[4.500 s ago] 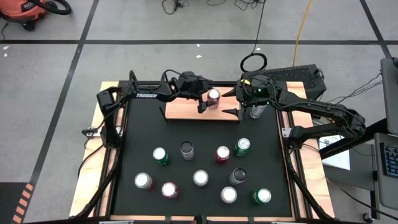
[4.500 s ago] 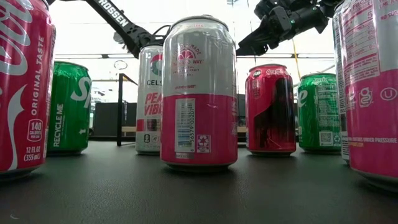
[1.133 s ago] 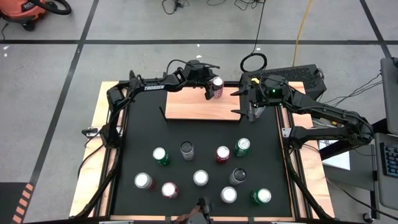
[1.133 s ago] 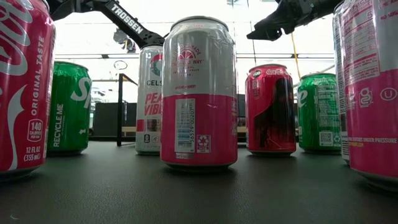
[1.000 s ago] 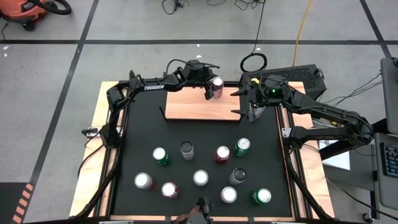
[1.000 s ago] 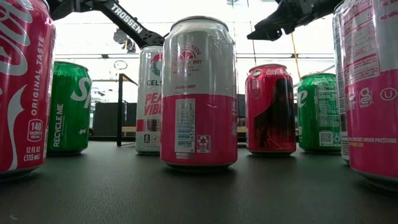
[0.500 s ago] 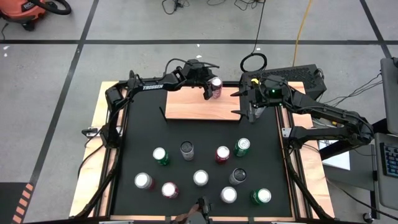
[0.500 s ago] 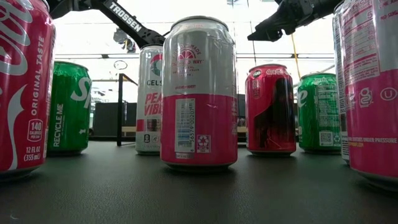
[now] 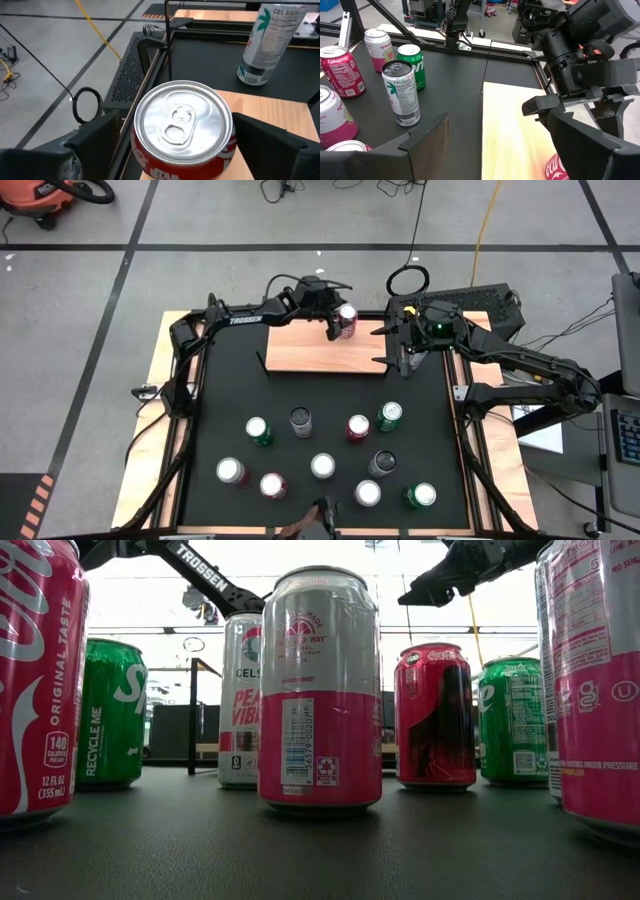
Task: Place canned beverage on shelf
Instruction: Put the top right white soda can on the shelf
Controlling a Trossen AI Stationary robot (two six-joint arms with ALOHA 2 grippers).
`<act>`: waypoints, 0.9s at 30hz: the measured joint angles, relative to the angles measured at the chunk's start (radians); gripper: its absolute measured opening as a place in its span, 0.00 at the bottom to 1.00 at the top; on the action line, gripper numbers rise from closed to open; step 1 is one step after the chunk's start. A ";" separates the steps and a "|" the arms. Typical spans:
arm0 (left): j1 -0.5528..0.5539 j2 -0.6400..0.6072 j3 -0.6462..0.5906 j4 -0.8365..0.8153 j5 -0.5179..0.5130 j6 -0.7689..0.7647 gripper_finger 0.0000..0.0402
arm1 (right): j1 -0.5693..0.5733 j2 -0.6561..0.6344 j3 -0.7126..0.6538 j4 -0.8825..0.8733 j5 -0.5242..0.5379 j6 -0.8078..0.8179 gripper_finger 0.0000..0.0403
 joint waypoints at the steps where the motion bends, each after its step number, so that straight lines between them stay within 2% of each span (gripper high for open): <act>1: 0.000 -0.005 0.000 -0.005 -0.004 0.001 0.93 | 0.000 0.000 0.000 0.000 0.000 0.000 0.79; 11: -0.013 -0.116 0.000 -0.033 -0.027 -0.007 0.94 | 0.000 0.000 0.000 -0.007 0.000 0.006 0.79; 17: -0.046 -0.236 0.002 -0.180 -0.030 -0.072 0.93 | 0.000 0.000 0.000 -0.060 0.000 0.004 0.79; 22: -0.142 -0.321 0.002 -0.373 -0.019 -0.077 0.93 | 0.000 0.000 0.000 -0.092 -0.003 0.055 0.79; 25: -0.248 -0.348 -0.007 -0.487 -0.020 -0.077 0.93 | 0.012 0.000 0.000 -0.112 -0.003 0.094 0.79; 27: -0.331 -0.350 -0.039 -0.501 -0.025 -0.079 0.93 | 0.035 0.003 0.000 -0.128 -0.003 0.116 0.79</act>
